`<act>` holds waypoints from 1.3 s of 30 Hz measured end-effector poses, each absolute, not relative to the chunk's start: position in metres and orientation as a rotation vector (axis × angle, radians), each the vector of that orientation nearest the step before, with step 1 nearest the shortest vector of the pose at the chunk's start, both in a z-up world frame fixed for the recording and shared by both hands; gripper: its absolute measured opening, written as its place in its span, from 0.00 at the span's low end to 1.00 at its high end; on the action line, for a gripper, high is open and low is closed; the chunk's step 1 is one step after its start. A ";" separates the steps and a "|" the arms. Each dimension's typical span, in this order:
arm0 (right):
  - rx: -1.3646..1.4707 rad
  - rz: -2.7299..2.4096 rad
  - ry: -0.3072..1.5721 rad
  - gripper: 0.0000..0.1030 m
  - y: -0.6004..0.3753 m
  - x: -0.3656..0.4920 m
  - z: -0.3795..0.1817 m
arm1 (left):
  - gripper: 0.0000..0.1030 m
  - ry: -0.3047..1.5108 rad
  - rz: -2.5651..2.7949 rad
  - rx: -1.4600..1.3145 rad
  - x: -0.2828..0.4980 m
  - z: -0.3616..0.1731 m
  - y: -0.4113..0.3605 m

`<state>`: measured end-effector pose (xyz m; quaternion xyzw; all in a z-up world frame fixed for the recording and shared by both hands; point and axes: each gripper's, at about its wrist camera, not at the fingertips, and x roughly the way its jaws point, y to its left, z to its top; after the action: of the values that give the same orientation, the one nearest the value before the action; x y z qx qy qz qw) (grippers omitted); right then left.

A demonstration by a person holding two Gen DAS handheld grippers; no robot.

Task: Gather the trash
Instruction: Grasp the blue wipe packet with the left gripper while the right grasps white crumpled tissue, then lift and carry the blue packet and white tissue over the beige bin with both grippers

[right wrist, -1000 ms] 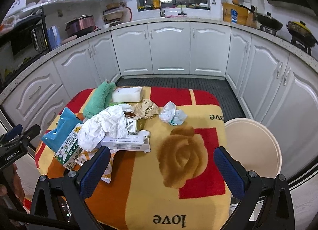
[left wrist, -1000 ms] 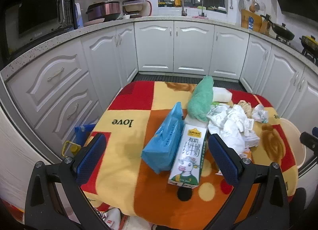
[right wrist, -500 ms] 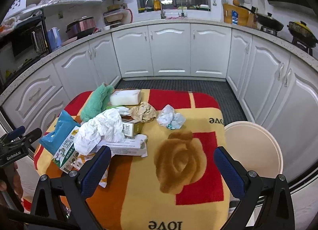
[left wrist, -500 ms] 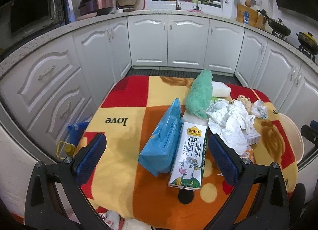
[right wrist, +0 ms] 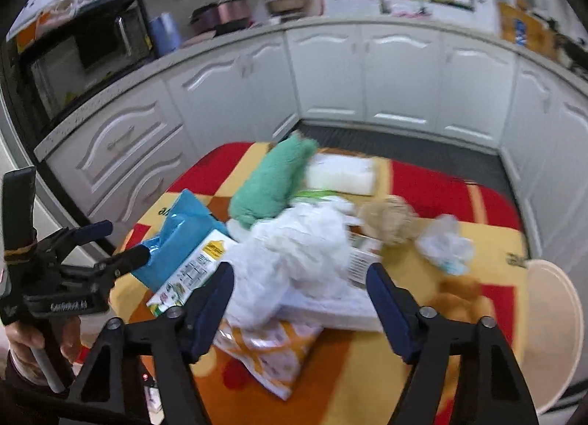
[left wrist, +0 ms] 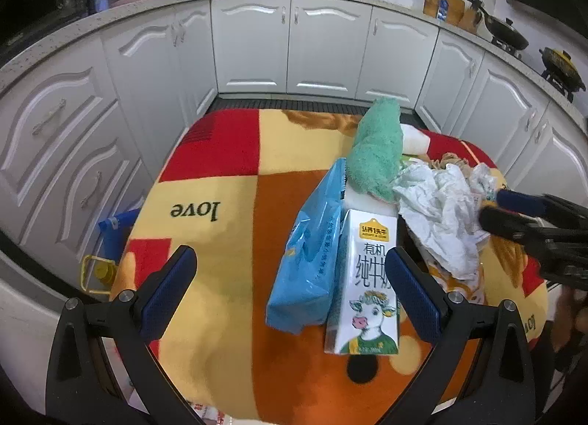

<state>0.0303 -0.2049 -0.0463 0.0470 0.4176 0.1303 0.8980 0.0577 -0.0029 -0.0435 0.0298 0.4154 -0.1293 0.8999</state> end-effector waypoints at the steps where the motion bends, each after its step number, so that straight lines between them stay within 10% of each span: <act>1: 0.092 0.277 0.879 0.63 -0.201 0.036 -0.051 | 0.99 0.865 -0.270 0.070 0.061 -0.046 -0.004; 8: 0.152 0.336 0.956 0.26 -0.197 0.062 -0.089 | 0.94 0.899 -0.310 0.124 0.083 -0.064 -0.015; 13: 0.194 0.364 0.904 0.17 -0.207 0.045 -0.071 | 0.32 0.987 -0.343 0.080 0.097 -0.077 -0.010; 39: 0.307 0.239 0.685 0.14 -0.303 -0.053 0.003 | 0.28 0.799 -0.417 0.136 0.033 0.008 -0.072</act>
<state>-0.0530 -0.3027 0.0029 0.1497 0.3339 0.1164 0.9233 0.0334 -0.0724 0.0078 0.0659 0.3858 -0.2013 0.8980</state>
